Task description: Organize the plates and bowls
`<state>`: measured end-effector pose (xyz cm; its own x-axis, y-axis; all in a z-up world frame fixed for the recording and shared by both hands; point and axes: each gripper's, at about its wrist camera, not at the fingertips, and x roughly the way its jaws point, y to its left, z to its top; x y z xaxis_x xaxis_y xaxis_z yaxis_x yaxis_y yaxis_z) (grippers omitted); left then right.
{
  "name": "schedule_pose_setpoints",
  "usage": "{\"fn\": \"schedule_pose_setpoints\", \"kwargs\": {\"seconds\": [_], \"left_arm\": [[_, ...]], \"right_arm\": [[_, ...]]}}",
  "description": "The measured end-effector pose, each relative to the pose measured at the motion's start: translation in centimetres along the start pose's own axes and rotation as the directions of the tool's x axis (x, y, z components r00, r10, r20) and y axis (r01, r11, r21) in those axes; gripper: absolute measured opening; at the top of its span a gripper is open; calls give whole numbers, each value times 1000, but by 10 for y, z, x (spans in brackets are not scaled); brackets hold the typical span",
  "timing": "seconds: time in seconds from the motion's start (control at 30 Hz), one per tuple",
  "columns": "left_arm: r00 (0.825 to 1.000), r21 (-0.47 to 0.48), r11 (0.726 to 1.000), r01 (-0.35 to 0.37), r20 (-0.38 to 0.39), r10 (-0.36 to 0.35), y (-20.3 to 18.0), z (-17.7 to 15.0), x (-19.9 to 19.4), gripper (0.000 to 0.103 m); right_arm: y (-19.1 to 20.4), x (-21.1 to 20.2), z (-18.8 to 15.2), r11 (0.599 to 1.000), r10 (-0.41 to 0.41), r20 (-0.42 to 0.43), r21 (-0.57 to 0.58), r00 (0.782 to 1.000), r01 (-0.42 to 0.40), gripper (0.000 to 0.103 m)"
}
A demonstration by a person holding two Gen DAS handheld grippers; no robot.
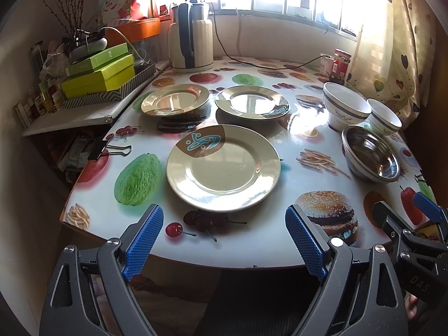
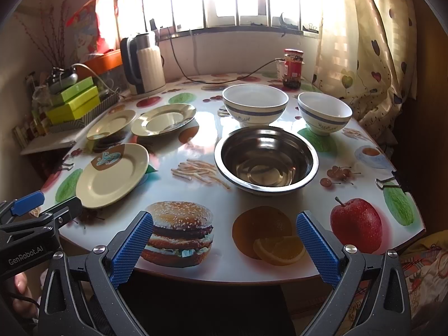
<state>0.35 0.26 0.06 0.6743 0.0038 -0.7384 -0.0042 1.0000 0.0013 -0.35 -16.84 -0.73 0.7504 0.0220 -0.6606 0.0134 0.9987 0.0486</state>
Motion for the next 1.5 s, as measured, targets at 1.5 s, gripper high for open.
{"fn": "schedule_pose_setpoints", "kwargs": {"seconds": [1.5], "left_arm": [[1000,-74,997,-18,13,19,38,40,23,89]], "right_arm": [[28,33,47,990,107,1,-87,994,-107,103]]}}
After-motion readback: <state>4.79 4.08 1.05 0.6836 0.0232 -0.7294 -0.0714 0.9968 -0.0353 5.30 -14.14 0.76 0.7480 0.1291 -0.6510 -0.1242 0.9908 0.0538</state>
